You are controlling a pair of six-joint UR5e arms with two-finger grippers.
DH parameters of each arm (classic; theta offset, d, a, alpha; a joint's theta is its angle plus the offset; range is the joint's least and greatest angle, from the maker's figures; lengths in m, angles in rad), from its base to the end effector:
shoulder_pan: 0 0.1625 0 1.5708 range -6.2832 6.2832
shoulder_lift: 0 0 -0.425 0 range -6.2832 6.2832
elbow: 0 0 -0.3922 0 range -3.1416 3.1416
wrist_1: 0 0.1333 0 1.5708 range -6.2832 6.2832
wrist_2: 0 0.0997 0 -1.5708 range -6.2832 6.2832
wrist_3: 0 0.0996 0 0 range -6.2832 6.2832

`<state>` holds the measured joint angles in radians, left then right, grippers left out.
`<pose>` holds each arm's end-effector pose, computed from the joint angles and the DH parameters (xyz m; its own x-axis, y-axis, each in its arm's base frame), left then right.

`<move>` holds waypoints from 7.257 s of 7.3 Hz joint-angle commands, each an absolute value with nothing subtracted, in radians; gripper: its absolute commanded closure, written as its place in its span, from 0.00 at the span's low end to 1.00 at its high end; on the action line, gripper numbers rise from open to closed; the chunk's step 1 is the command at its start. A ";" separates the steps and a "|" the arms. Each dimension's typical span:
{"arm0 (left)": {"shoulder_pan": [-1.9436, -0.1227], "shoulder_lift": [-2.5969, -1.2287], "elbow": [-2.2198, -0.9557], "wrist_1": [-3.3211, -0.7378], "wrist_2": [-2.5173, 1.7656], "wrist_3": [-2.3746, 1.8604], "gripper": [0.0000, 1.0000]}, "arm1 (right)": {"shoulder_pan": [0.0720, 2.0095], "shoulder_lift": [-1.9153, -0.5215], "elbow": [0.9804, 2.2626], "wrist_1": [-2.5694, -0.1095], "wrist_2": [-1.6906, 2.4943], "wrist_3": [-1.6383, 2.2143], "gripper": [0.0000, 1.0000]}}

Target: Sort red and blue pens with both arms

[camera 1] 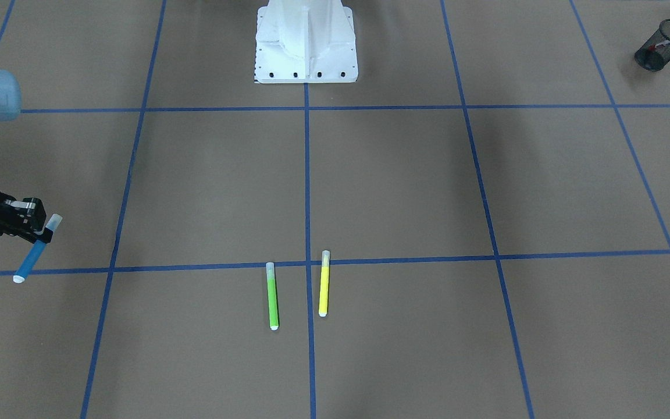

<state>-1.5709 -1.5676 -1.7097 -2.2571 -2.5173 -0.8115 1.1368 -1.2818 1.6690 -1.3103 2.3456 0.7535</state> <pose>-0.0525 -0.4977 0.5010 0.4024 -0.0846 -0.9115 0.4241 0.8997 0.1036 -0.1974 -0.5772 0.4184 0.5728 -0.0034 0.8197 -0.0776 0.9953 0.0583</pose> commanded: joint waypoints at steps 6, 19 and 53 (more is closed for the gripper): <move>-1.571 -1.569 -1.707 -2.256 -2.517 -0.811 0.00 | 1.233 -1.486 1.790 -1.307 2.347 0.684 1.00; -1.571 -1.569 -1.709 -2.255 -2.517 -0.813 0.00 | 1.528 -2.104 1.876 -0.932 2.342 0.296 1.00; -1.560 -1.525 -1.752 -2.267 -2.516 -0.864 0.00 | 2.005 -2.619 1.551 -0.112 2.201 0.078 1.00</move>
